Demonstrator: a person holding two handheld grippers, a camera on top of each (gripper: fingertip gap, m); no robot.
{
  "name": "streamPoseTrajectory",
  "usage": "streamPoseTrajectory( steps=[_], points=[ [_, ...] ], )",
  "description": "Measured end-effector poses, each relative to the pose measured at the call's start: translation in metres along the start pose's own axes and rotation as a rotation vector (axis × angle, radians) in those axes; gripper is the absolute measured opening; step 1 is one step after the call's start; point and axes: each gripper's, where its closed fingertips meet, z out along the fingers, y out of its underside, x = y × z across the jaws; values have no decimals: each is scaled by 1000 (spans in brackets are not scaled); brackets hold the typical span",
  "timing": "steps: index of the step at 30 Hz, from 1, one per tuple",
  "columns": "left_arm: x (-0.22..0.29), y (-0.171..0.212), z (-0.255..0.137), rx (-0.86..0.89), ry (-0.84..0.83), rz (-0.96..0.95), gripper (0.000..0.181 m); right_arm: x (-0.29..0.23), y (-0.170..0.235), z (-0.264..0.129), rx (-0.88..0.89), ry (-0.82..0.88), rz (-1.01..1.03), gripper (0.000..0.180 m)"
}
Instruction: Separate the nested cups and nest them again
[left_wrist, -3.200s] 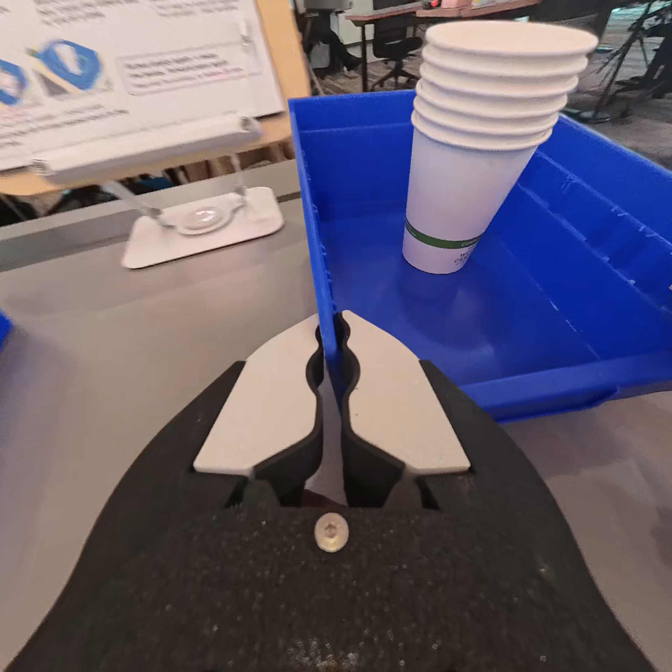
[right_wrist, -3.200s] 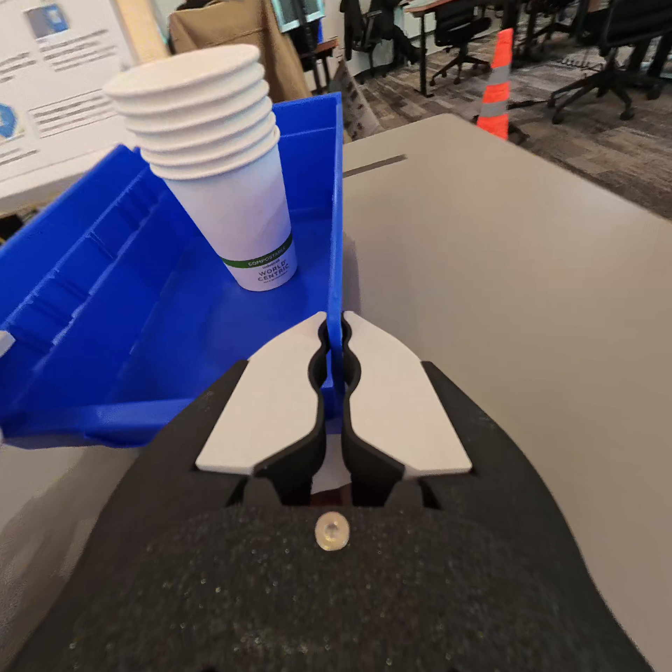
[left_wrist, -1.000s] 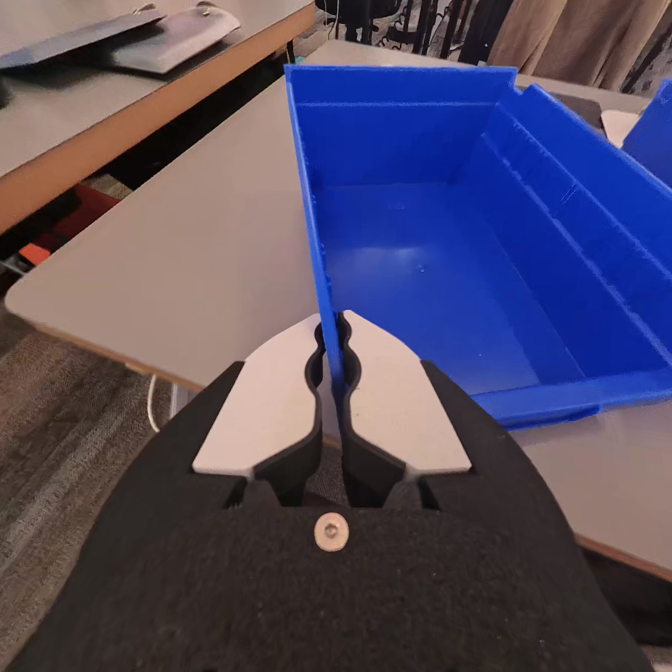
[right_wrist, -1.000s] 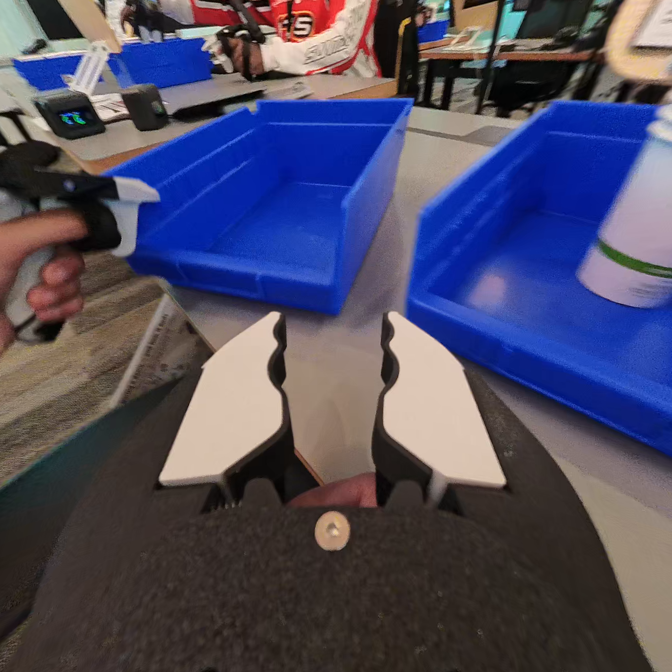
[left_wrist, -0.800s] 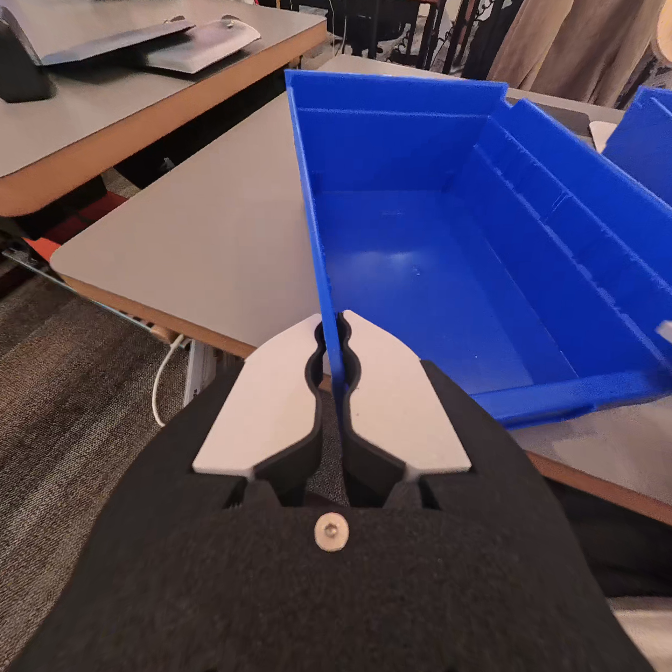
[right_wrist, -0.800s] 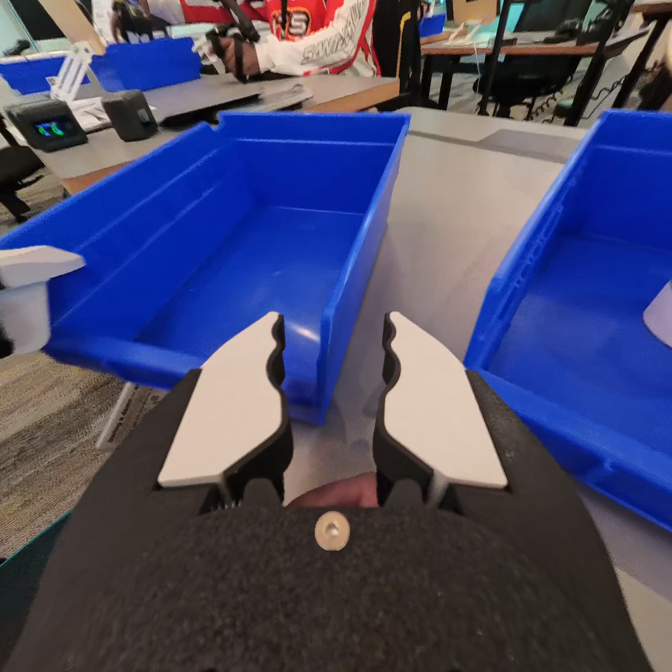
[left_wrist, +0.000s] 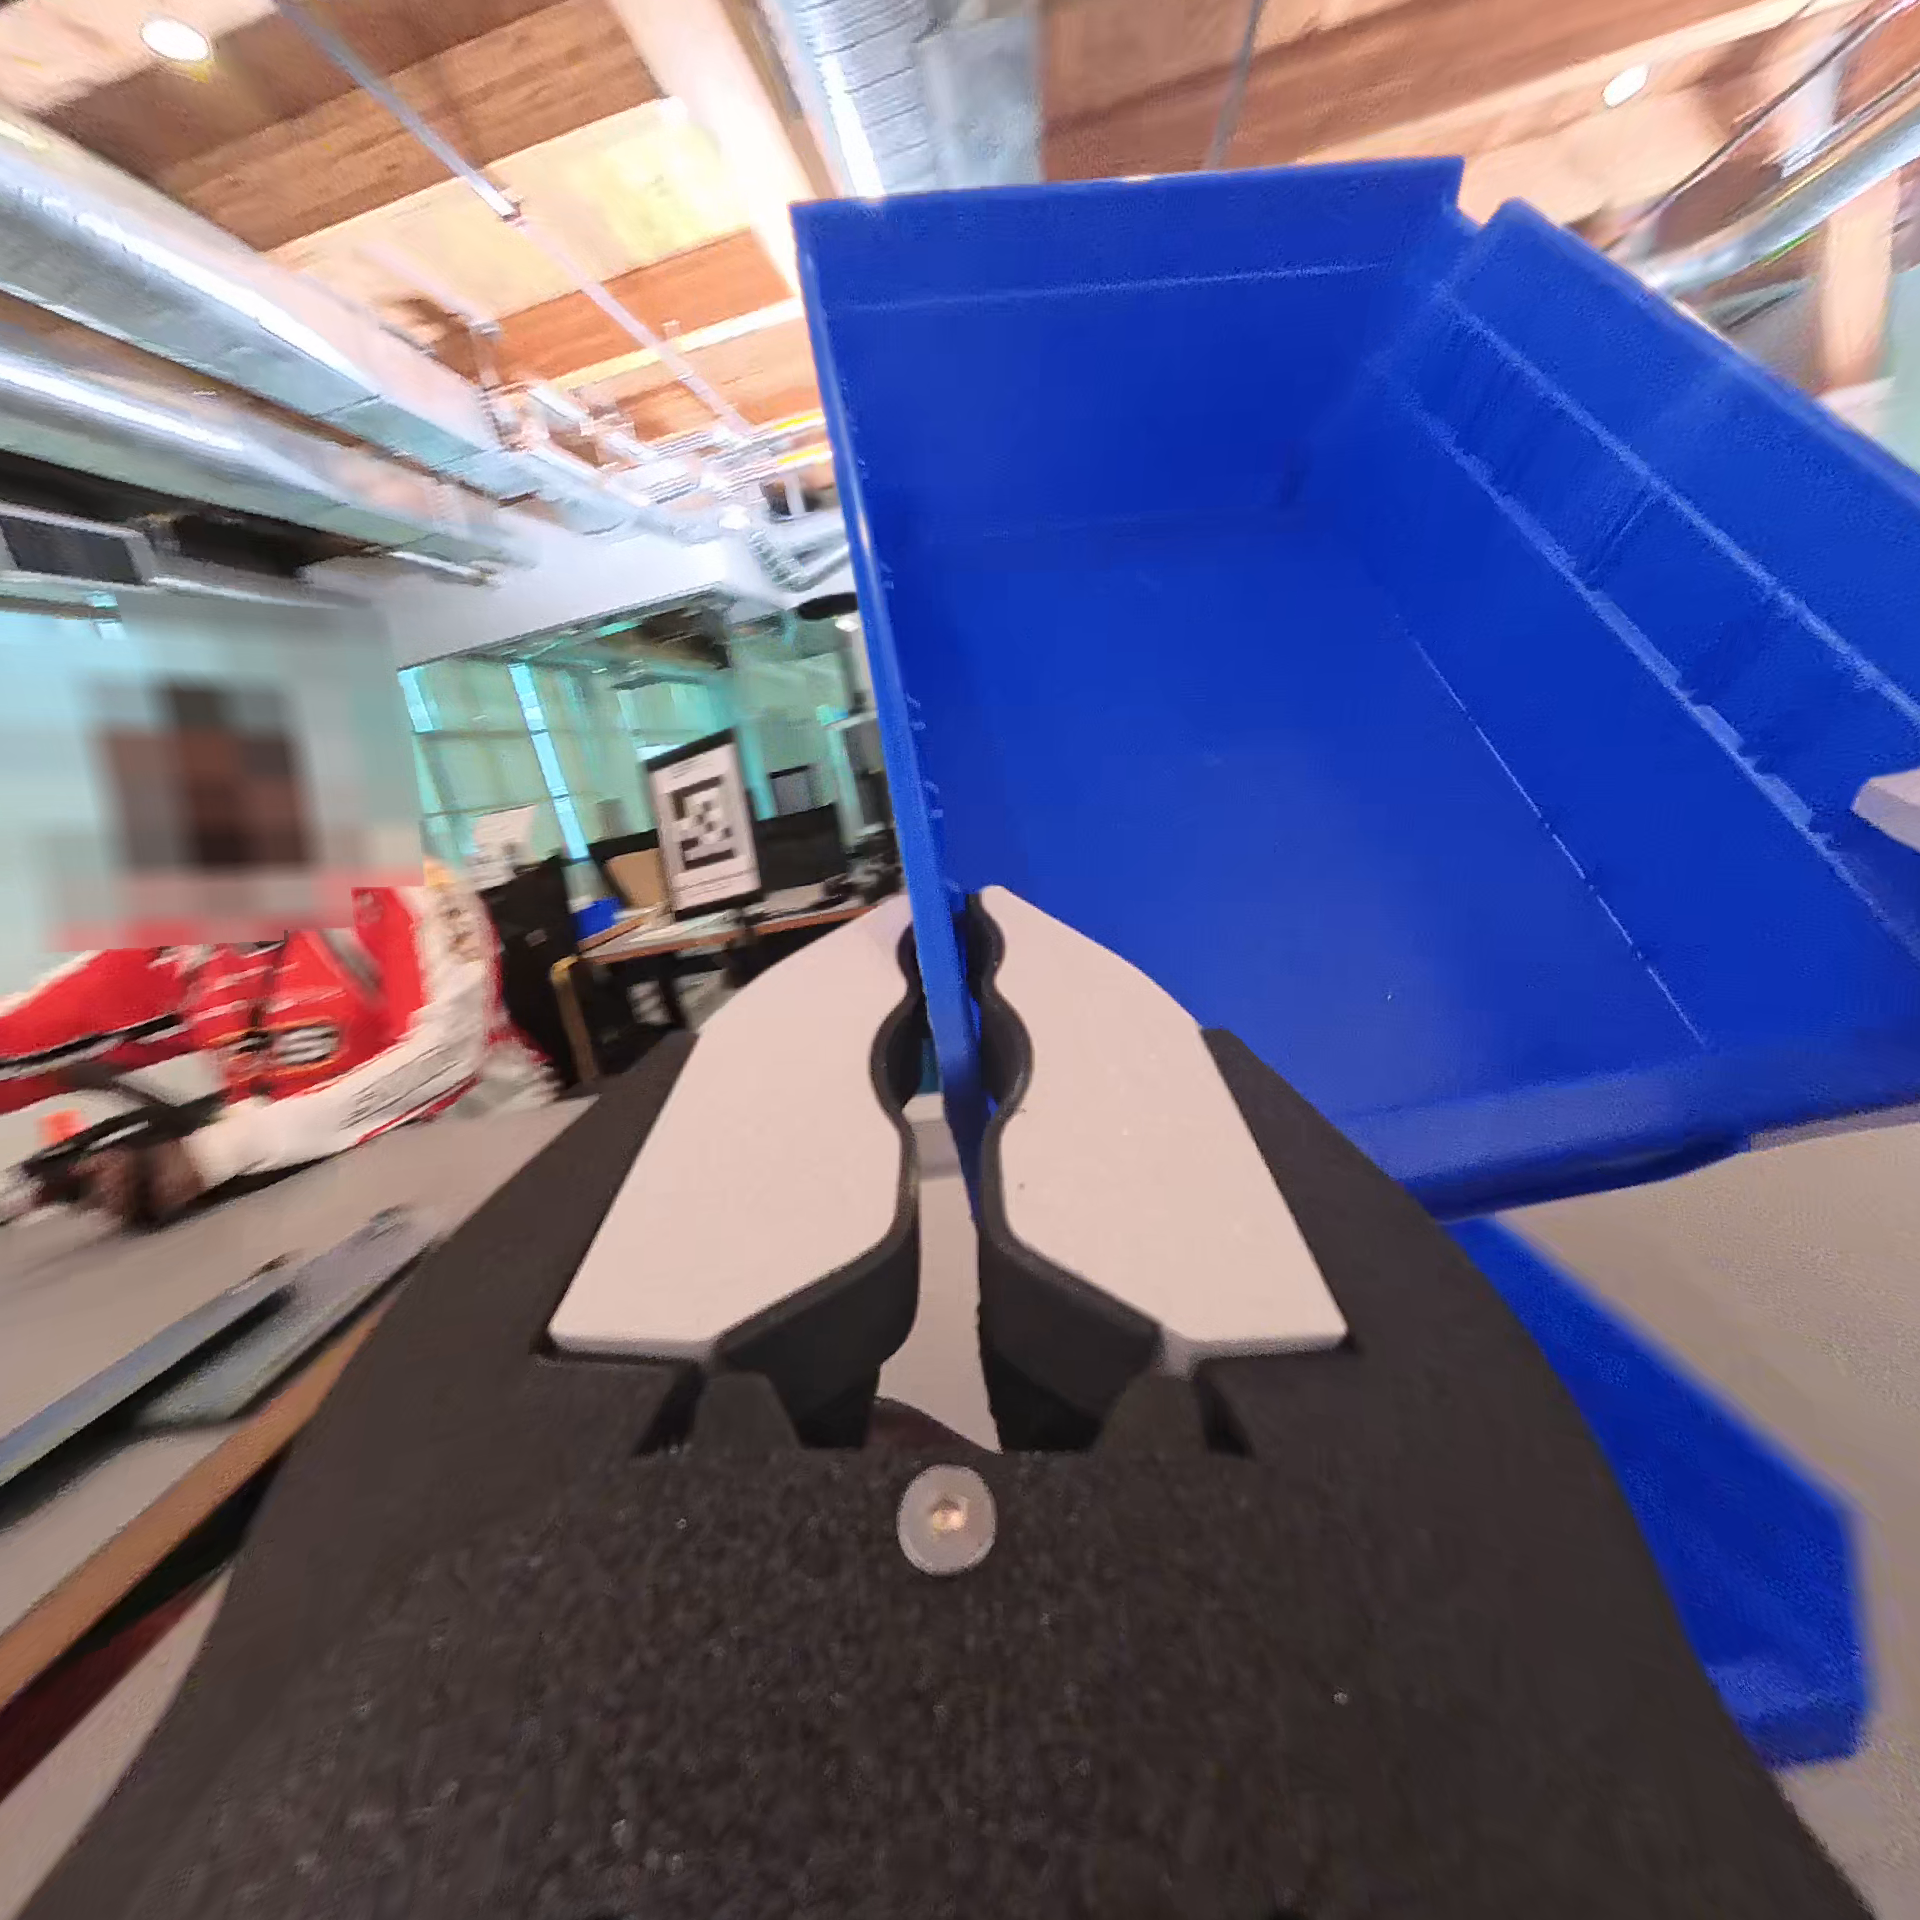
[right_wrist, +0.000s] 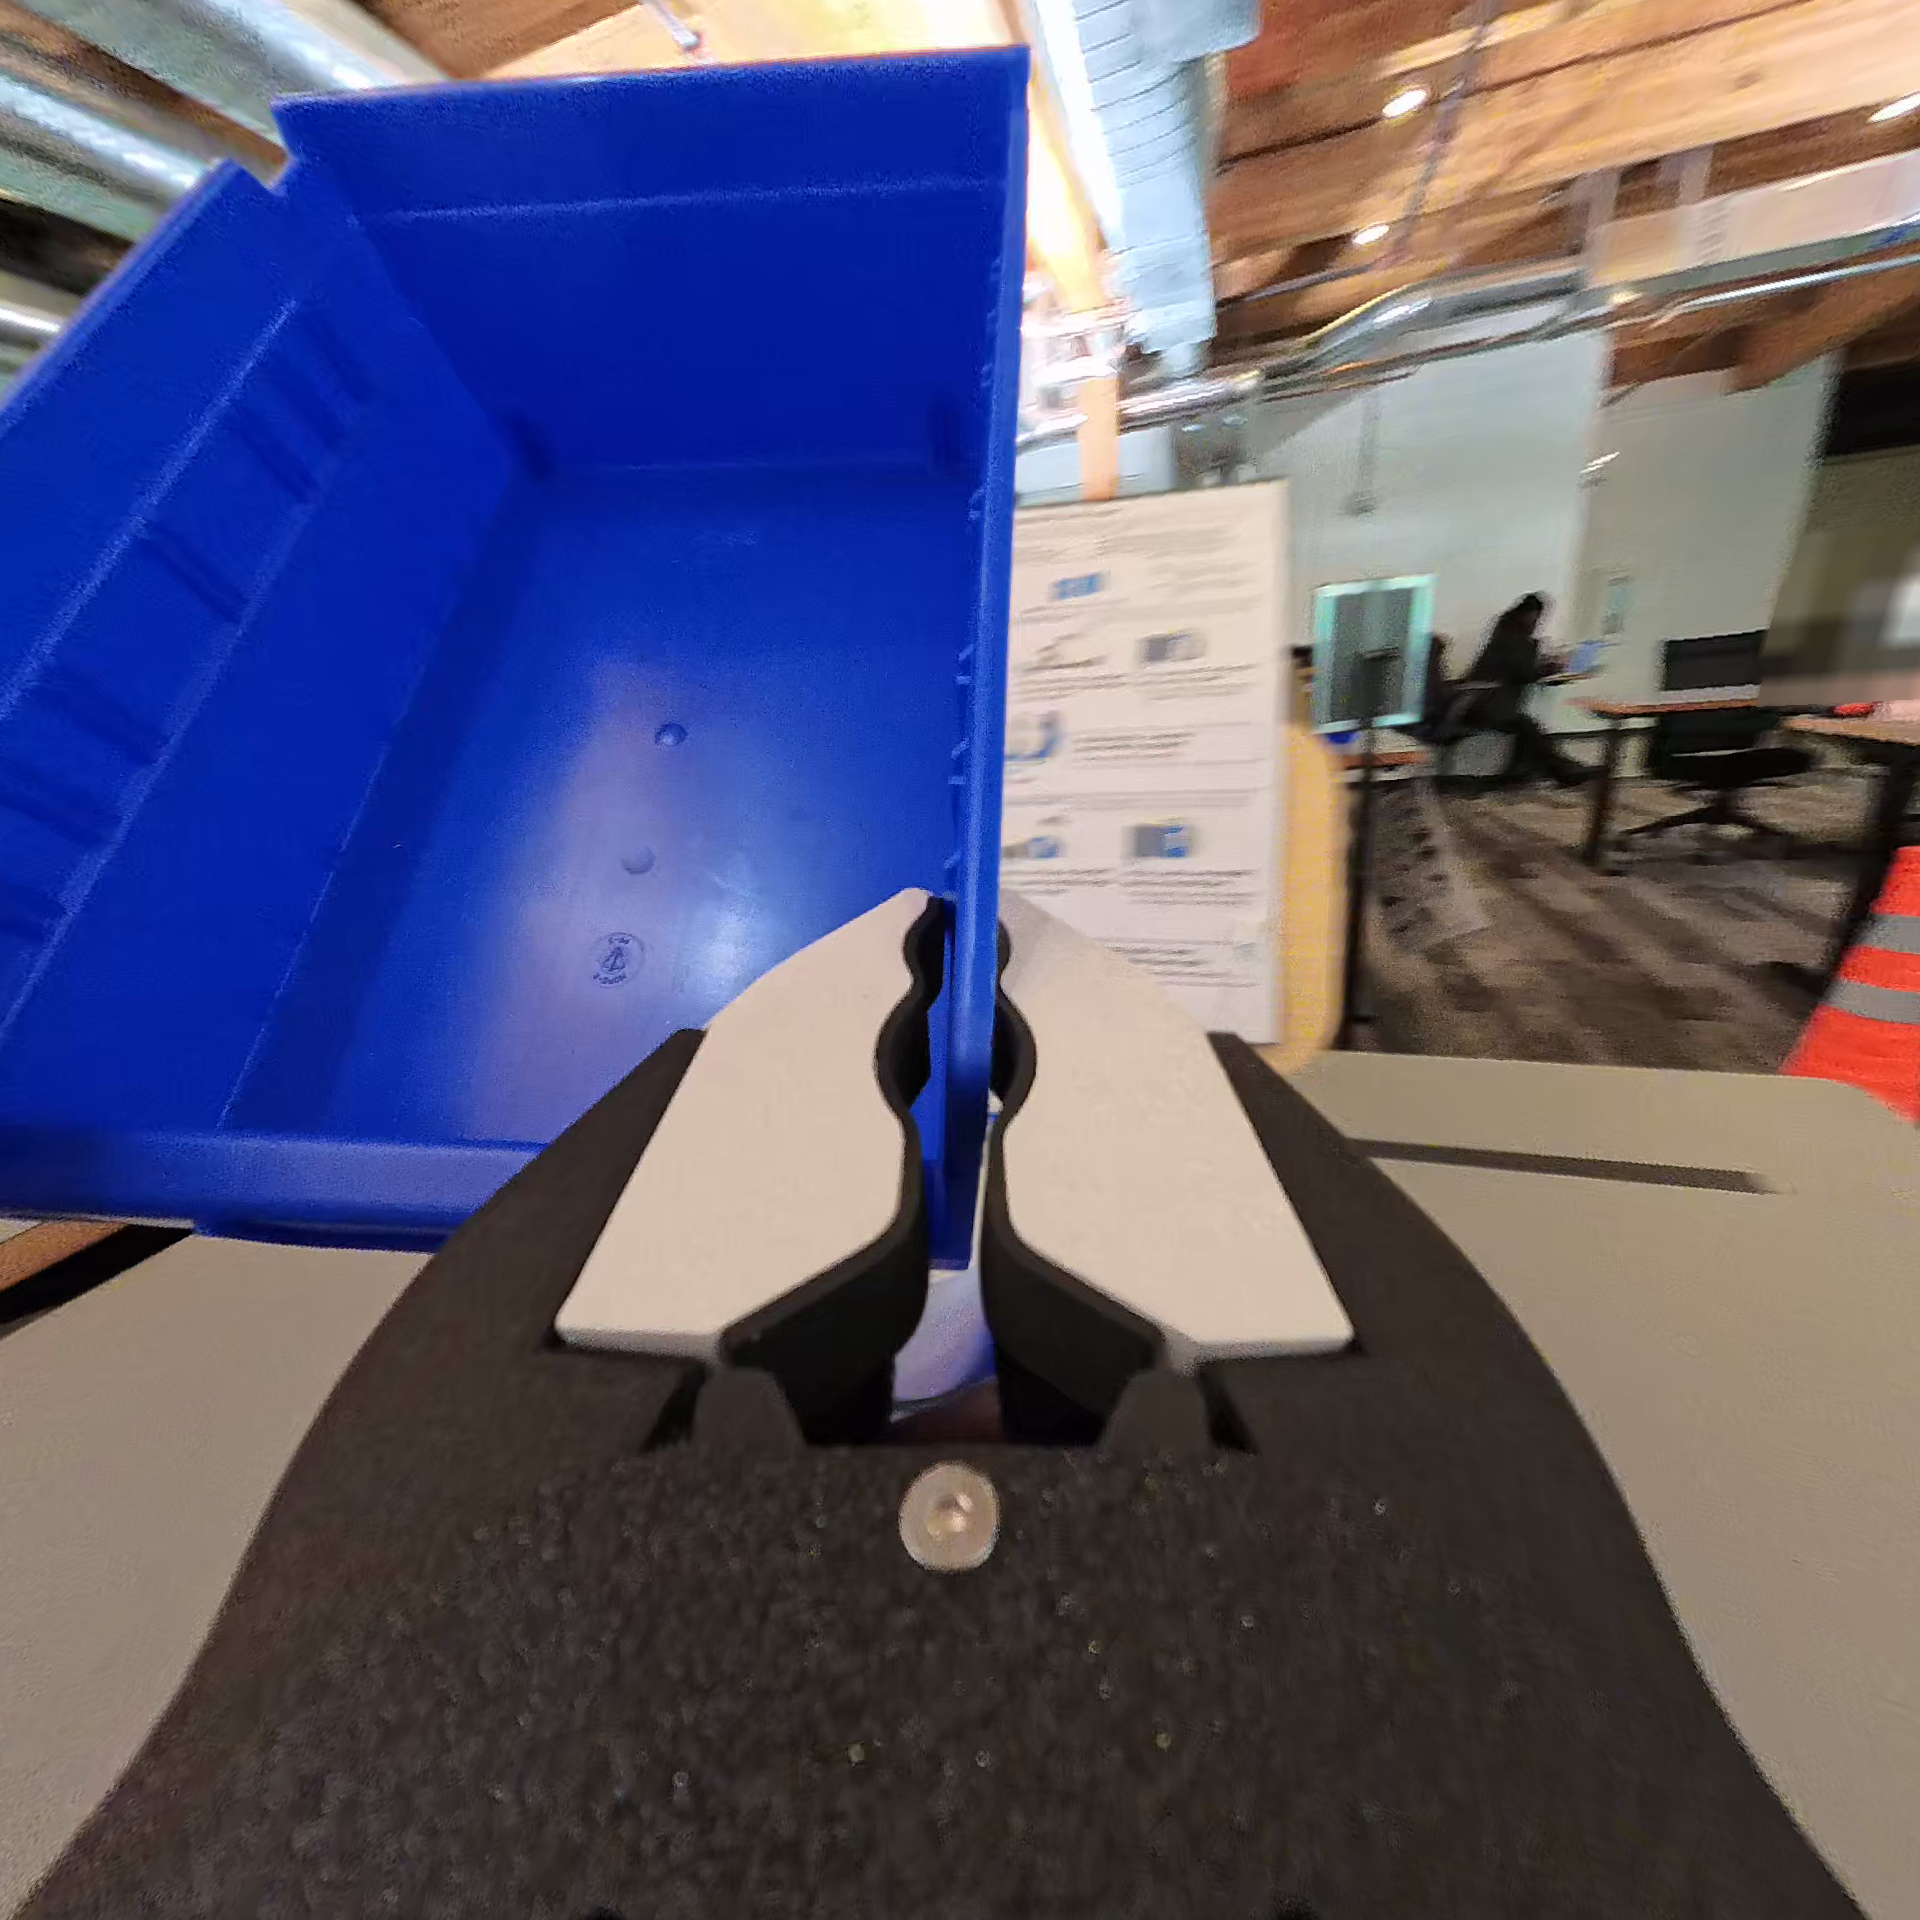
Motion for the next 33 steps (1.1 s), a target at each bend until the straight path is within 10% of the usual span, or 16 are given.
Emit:
streamPoseTrajectory(
  steps=[7,16,23,33],
  points=[
    [193,-22,70,-44,252,-183,4,192,-6,-35,-92,282,31,5],
    [388,102,58,-378,431,-238,4,358,118,-92,-493,391,77,5],
    [442,183,24,-624,518,-232,6,396,185,-117,-711,389,42,5],
    [467,183,-7,-689,648,-173,40,411,193,-118,-735,362,136,6]
  ],
)
